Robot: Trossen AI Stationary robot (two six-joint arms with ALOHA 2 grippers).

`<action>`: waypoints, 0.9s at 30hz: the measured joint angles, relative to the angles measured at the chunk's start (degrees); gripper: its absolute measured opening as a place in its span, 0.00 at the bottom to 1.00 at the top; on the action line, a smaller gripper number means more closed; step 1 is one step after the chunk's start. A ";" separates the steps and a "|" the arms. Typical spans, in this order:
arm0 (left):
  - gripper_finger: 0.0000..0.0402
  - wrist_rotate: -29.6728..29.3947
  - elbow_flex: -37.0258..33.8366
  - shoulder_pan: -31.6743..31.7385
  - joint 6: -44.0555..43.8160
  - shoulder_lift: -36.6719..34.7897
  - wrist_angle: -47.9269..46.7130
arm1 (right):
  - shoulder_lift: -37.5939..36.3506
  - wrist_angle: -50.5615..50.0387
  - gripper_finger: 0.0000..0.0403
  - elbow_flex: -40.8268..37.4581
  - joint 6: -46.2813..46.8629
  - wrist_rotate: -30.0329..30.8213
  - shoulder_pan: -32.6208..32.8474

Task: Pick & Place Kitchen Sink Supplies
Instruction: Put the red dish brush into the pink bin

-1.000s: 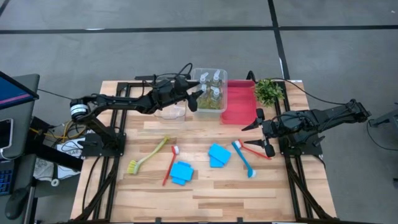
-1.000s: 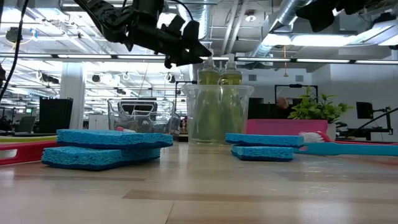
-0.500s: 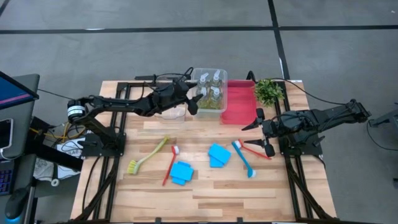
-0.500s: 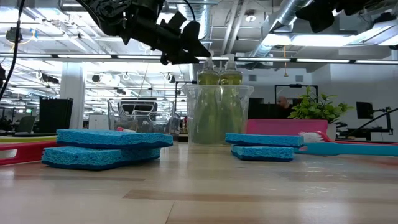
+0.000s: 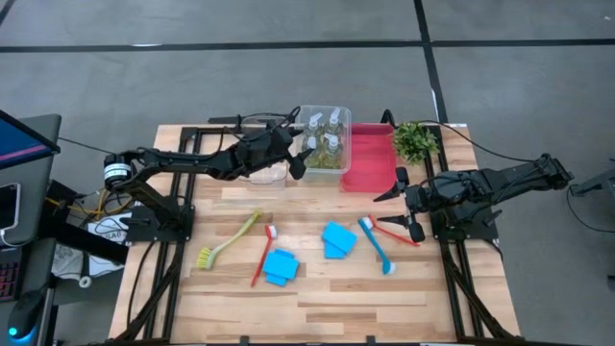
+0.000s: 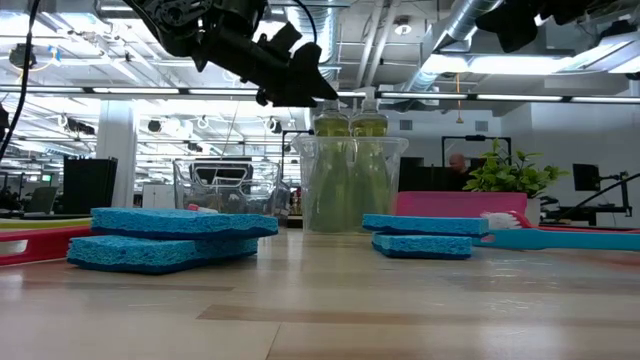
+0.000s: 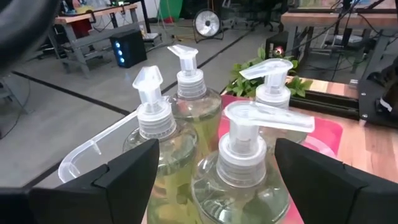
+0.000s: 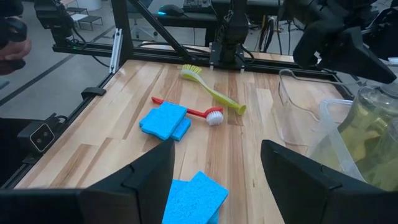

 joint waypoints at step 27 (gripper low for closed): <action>0.80 15.67 -11.95 -3.18 -3.33 -26.08 -20.03 | 5.02 7.49 0.58 0.02 3.96 -0.58 1.29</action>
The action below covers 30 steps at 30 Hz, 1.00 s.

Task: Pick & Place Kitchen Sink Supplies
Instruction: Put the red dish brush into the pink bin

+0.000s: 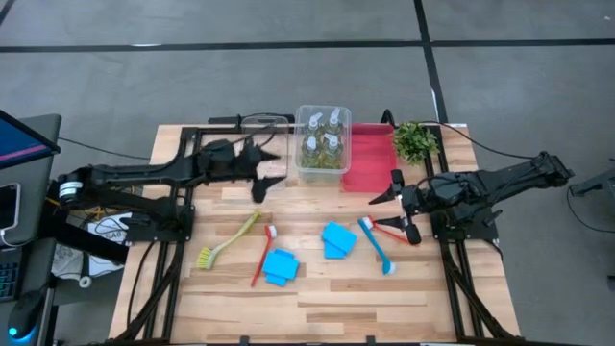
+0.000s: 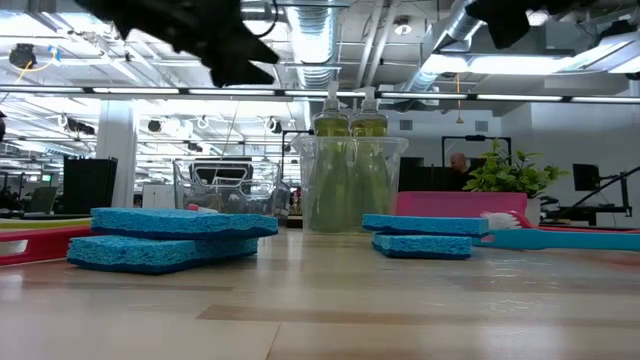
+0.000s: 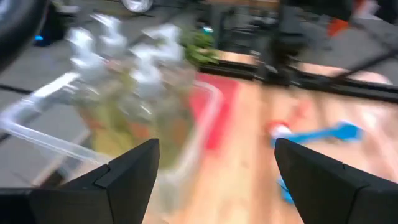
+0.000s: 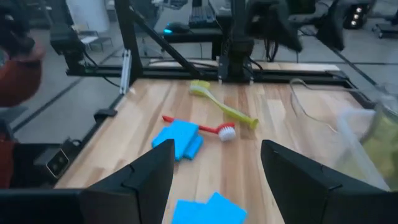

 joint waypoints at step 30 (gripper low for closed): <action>0.79 3.28 -13.54 -5.57 -3.04 -11.58 8.24 | 18.95 -7.61 0.58 0.02 4.63 0.41 -3.21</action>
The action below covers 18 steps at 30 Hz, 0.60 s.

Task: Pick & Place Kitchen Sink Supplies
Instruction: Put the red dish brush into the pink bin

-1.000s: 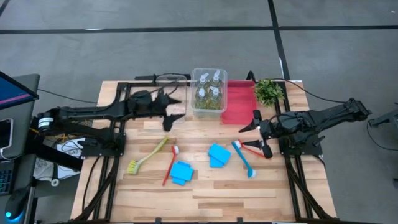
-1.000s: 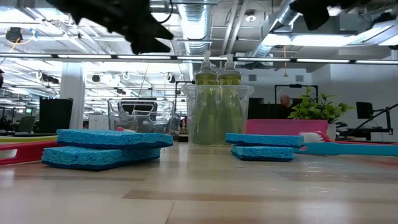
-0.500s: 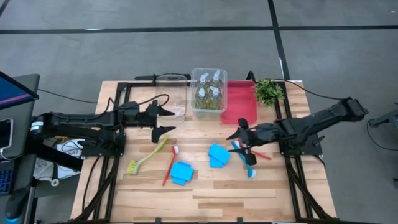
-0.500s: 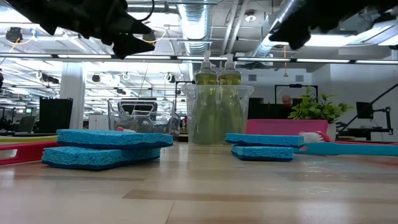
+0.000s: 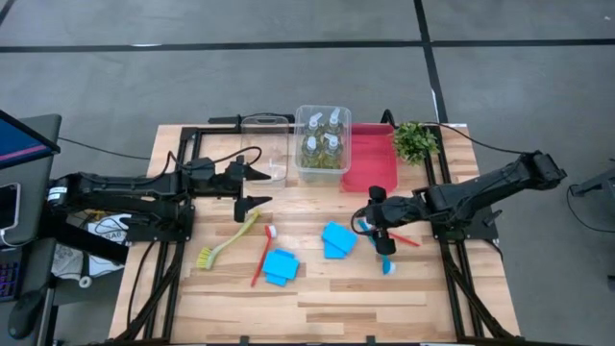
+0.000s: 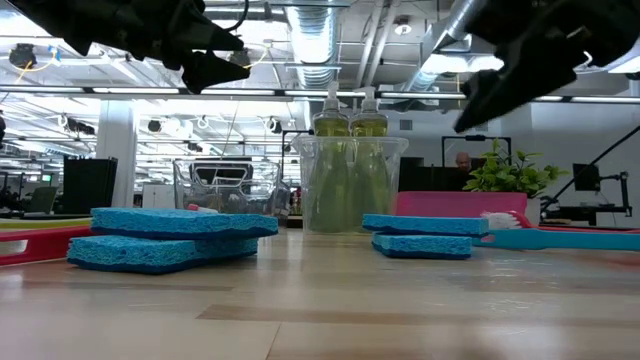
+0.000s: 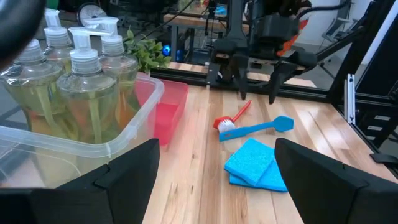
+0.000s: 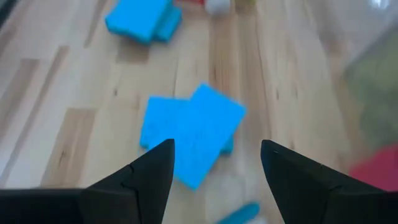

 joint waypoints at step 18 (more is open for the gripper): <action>0.79 0.00 0.00 0.00 -0.83 0.02 0.68 | 2.16 -18.44 0.58 0.00 18.01 4.80 0.09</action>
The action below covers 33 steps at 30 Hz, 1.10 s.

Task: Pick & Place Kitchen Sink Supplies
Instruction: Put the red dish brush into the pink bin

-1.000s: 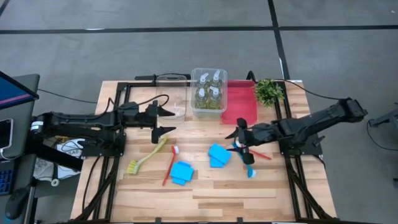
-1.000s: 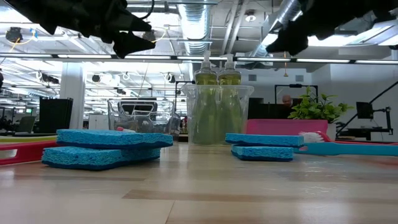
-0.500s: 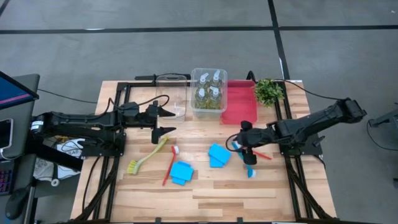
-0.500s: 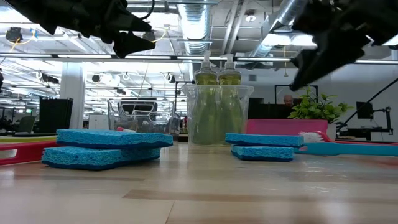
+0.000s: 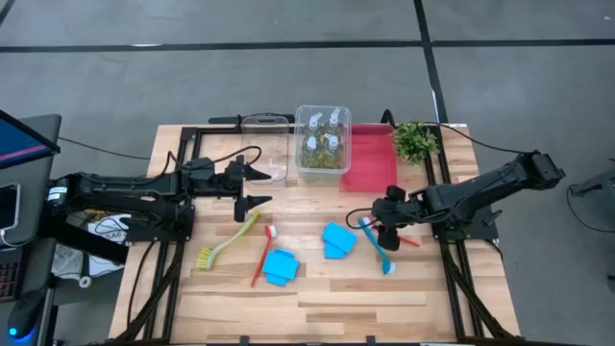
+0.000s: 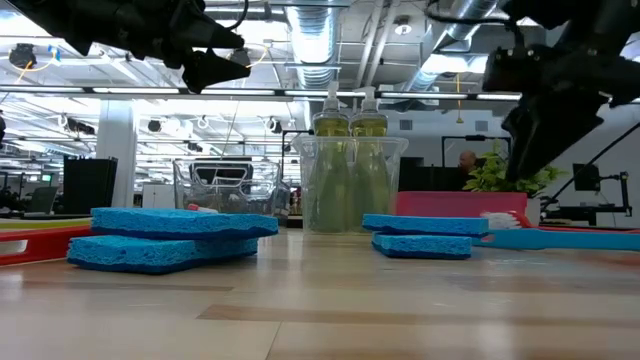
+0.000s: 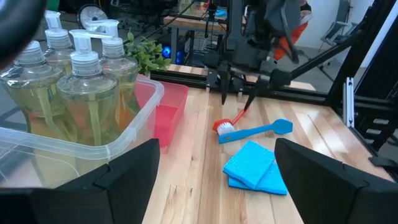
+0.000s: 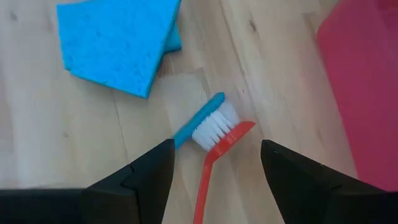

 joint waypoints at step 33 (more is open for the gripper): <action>0.79 0.00 0.00 0.00 -0.59 0.02 1.73 | 14.35 -7.89 0.04 2.93 0.73 -6.77 -3.45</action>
